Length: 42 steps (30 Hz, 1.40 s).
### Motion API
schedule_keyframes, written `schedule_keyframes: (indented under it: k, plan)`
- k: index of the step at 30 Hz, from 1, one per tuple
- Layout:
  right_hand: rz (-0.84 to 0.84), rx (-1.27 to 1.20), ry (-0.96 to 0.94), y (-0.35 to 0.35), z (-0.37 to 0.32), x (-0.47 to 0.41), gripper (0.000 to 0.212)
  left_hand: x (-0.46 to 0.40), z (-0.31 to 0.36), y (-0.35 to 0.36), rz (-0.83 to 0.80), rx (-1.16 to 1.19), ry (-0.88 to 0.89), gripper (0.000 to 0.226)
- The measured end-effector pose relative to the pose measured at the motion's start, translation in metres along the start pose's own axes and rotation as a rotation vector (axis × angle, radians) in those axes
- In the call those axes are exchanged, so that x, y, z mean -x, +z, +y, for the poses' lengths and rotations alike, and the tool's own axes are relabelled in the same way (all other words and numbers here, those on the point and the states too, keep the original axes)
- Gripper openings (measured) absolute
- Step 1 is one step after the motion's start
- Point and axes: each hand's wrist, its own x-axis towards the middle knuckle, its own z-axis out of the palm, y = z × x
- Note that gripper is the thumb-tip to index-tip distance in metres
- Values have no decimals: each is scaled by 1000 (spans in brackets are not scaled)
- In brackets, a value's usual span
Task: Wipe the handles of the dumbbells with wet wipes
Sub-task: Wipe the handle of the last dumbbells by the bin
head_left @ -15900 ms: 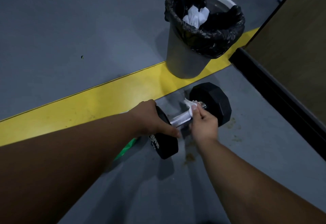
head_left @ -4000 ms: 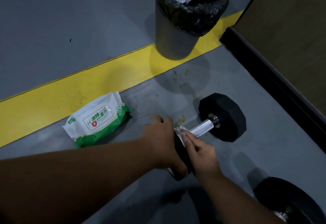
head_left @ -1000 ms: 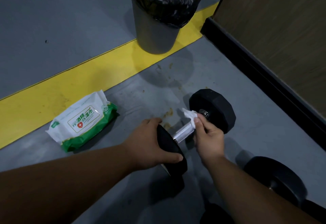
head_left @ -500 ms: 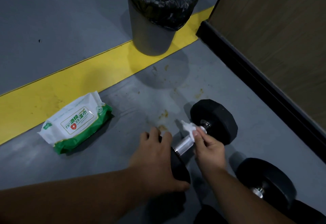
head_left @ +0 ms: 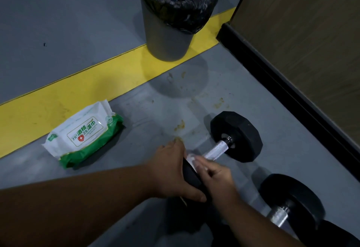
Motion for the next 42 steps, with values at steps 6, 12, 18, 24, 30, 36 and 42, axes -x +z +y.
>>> schedule_keyframes:
  k: [6,12,18,24,30,36,42]
  plan:
    - [398,65,-97,-36,-11,-26,20,0,-1,-2,4,9,4,92]
    - [163,101,-85,4,4,1,20,0,-3,0,31,24,27,90]
    - [301,256,-163,-37,-5,-32,8,2,-2,-1,45,-5,39,88]
    - [173,523,-287,-32,3,-13,24,1,-3,0,50,-17,48,86]
    - [46,275,-110,-51,-9,-29,44,1,-3,0,54,-5,60,84]
    - [-178,296,-138,-26,-3,-15,33,-1,-4,1,82,-26,91,87]
    - [123,-118,9,-29,-14,-24,33,1,-3,0,67,-19,81,86]
